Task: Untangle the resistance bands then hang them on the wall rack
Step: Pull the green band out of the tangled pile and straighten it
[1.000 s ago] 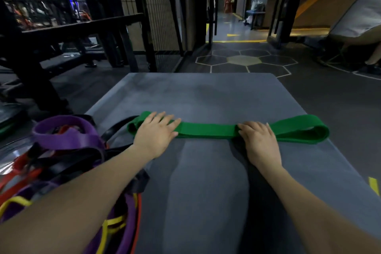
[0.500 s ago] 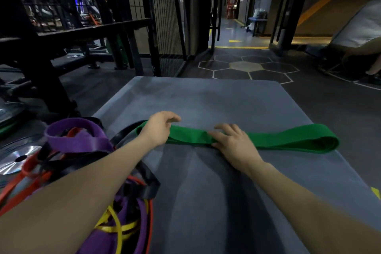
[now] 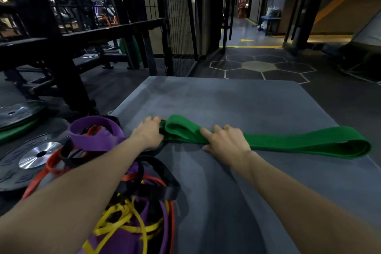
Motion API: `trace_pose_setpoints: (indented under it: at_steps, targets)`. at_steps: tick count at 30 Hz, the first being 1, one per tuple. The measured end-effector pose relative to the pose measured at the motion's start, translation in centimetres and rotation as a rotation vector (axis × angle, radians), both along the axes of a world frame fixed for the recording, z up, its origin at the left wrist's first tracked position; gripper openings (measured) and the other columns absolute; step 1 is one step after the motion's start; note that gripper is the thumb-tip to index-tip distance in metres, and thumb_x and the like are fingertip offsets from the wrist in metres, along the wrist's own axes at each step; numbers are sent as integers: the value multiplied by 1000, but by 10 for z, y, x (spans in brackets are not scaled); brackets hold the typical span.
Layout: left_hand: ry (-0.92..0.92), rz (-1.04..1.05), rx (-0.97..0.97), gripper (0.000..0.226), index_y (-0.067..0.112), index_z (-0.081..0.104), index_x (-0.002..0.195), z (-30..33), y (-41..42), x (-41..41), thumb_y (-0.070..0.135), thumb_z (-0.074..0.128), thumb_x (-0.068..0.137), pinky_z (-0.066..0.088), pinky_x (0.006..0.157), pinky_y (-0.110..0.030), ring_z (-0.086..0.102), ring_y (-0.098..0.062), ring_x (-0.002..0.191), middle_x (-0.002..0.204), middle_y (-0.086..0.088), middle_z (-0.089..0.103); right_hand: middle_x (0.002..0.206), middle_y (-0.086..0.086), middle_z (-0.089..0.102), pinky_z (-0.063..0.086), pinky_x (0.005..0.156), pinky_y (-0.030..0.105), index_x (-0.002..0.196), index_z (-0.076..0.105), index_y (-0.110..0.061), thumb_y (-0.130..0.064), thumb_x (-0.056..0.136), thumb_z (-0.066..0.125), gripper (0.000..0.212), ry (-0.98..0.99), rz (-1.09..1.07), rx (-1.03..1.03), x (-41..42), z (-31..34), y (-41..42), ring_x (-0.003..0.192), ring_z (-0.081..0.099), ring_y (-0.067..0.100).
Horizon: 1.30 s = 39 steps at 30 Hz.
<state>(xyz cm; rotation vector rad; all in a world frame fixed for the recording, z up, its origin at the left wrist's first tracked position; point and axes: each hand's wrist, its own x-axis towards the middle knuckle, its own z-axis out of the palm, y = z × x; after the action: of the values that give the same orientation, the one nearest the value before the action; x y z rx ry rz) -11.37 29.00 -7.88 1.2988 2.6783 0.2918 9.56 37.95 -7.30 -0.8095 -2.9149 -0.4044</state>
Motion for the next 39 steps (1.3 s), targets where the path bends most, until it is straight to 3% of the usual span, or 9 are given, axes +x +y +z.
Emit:
trace_pose_setpoints:
  at_steps: [5, 9, 15, 23, 26, 29, 32, 35, 39]
  targets:
    - [118, 70, -78, 53, 25, 40, 135, 13, -3, -1, 27, 60, 87, 32, 104, -40, 44, -31, 125, 136, -11, 42, 102, 13, 60, 31, 52, 29, 125, 45, -17, -14, 93, 35, 34, -42, 11, 140, -16, -7, -1, 84, 65, 32]
    - [79, 41, -147, 65, 30, 32, 137, 16, -10, 0, 38, 65, 82, 27, 105, -45, 39, -30, 128, 138, -8, 39, 44, 7, 54, 28, 34, 15, 70, 71, -9, -8, 60, 28, 44, 44, 36, 297, -29, -19, 0, 25, 46, 21]
    - [85, 19, -33, 48, 28, 40, 128, 17, -24, -7, 20, 58, 85, 47, 86, -39, 58, -32, 106, 120, -11, 59, 40, 12, 53, 34, 26, 22, 67, 69, 1, -6, 58, 27, 44, 77, 40, 249, -32, -23, 6, 22, 45, 25]
    - [101, 359, 297, 20, 17, 61, 98, 47, -45, -15, 9, 50, 84, 52, 83, -44, 59, -36, 97, 106, -12, 59, 37, 12, 51, 33, 26, 19, 67, 70, 1, -4, 56, 34, 38, 97, 74, 221, -29, -22, 6, 21, 44, 24]
    - [47, 515, 339, 27, 19, 60, 109, 53, -61, -25, 11, 48, 85, 49, 89, -43, 56, -38, 106, 118, -15, 57, 48, 15, 58, 41, 31, 24, 79, 72, -1, -3, 65, 32, 42, 69, 38, 246, -28, -16, 0, 31, 55, 26]
    - [75, 561, 209, 33, 21, 53, 121, 60, -87, -33, 24, 53, 88, 43, 93, -45, 50, -39, 115, 127, -16, 45, 105, 26, 60, 52, 69, 38, 128, 42, 3, -1, 91, 29, 39, -23, 75, 172, -31, -24, 2, 91, 66, 36]
    - [314, 212, 81, 35, 24, 60, 120, 63, -96, -28, 16, 48, 88, 43, 96, -41, 49, -35, 115, 124, -12, 43, 117, 23, 56, 52, 81, 43, 132, 33, -1, -3, 94, 29, 38, -50, 62, 91, -34, -18, 1, 105, 60, 34]
    - [95, -362, -13, 54, 23, 64, 118, 57, -87, -10, -6, 45, 77, 39, 102, -29, 50, -24, 118, 127, -5, 54, 118, 23, 55, 53, 82, 43, 133, 32, -1, -2, 95, 27, 39, -76, 36, 97, -31, -18, -2, 104, 60, 33]
    - [-38, -368, -308, 37, 12, 66, 108, 49, -75, 22, 30, 40, 89, 42, 97, -30, 57, -25, 111, 119, -9, 64, 123, 22, 53, 51, 81, 43, 136, 29, -2, -1, 95, 27, 41, -109, 56, 98, -20, -10, -3, 108, 59, 34]
